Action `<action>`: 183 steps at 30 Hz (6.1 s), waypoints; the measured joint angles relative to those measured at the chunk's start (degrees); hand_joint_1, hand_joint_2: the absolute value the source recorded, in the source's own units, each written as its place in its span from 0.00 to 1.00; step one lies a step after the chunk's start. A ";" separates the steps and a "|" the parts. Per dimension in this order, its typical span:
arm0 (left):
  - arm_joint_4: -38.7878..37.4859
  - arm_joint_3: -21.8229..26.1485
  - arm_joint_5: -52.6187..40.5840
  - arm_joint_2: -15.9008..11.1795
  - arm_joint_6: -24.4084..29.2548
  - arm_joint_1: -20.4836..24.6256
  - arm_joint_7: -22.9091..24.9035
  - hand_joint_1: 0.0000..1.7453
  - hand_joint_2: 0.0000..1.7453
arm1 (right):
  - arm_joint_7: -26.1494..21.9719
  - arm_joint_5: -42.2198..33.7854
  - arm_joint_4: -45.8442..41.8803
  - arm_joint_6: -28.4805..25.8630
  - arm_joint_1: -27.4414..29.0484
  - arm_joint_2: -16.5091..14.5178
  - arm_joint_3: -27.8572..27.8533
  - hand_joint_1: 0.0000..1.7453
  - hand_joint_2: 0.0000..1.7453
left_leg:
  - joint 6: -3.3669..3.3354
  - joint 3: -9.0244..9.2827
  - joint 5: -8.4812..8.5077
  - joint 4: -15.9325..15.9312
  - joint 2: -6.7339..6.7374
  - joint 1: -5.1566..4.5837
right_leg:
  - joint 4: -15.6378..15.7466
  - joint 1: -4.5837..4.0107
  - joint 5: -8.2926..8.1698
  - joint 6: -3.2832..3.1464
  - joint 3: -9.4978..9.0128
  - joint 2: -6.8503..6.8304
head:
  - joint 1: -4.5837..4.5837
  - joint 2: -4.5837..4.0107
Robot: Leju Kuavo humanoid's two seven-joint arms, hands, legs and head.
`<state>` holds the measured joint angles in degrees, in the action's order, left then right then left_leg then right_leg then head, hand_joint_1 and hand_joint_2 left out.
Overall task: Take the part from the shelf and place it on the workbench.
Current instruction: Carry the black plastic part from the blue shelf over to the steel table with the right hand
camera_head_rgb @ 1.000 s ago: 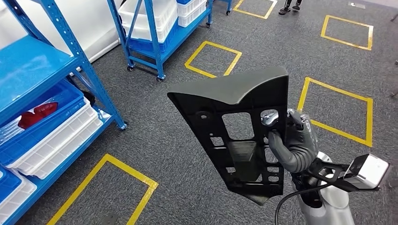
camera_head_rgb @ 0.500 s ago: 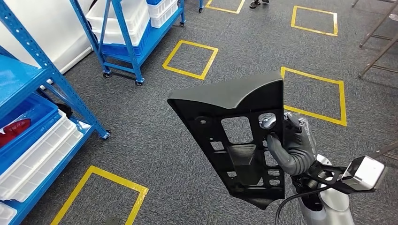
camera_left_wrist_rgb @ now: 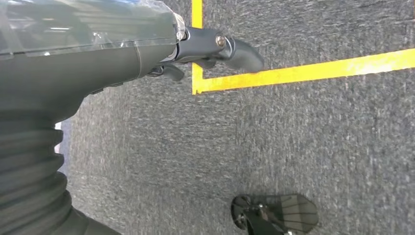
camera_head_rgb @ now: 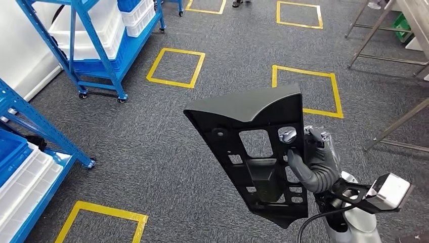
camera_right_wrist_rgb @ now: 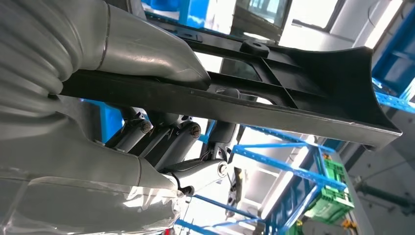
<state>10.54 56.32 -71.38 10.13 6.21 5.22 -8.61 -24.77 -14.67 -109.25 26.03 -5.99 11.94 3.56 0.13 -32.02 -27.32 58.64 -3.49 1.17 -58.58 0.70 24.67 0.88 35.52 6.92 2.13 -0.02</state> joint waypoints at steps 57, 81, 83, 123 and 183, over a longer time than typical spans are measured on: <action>0.04 0.10 0.54 -2.75 1.89 3.27 -0.37 0.00 1.00 | -4.35 1.31 -0.21 1.50 2.70 -3.05 -1.57 1.00 1.00 | 0.74 -2.39 -0.90 4.59 1.38 -0.52 | 0.53 -0.55 0.81 -1.94 -1.37 -2.33 | 0.01 0.00; 0.07 0.01 0.19 -3.13 1.33 2.45 -0.68 0.00 1.00 | -3.27 1.11 -0.98 0.76 4.09 -3.94 -1.71 1.00 1.00 | 0.88 -2.36 -5.30 7.20 4.69 -0.77 | 1.97 -0.47 0.62 -2.13 -2.15 -6.81 | 0.01 0.00; 0.07 0.03 0.39 -3.21 1.43 1.92 -0.92 0.00 1.00 | -2.98 1.09 -0.73 0.83 3.95 -4.22 -1.52 1.00 1.00 | 1.12 -6.32 -7.97 14.65 3.96 -0.71 | 1.83 -0.51 0.75 -2.29 -2.22 -5.57 | 0.01 0.00; 0.07 0.17 0.54 -2.95 2.73 2.17 -0.70 0.00 1.00 | -2.98 -2.49 4.09 2.91 -1.64 -2.85 -1.35 1.00 1.00 | -0.35 -0.78 0.25 -0.11 0.06 -0.10 | 0.57 -0.05 1.37 0.35 -1.28 -0.08 | 0.01 0.00; 0.09 0.04 -1.79 -4.05 0.70 0.13 4.31 0.00 1.00 | -3.85 -1.51 3.33 1.09 0.35 -2.96 -1.11 1.00 1.00 | -0.57 -1.01 0.42 0.05 2.82 -0.70 | 0.70 -0.63 1.90 -0.43 -2.54 -2.78 | 0.01 0.00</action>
<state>10.62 56.36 -73.17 6.08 6.92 5.35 -4.29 -28.62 -16.18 -105.91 27.12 -5.63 8.98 2.45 -0.44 -33.03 -26.90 58.69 -0.67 0.47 -57.88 0.07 26.57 0.45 32.98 4.14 2.13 -0.02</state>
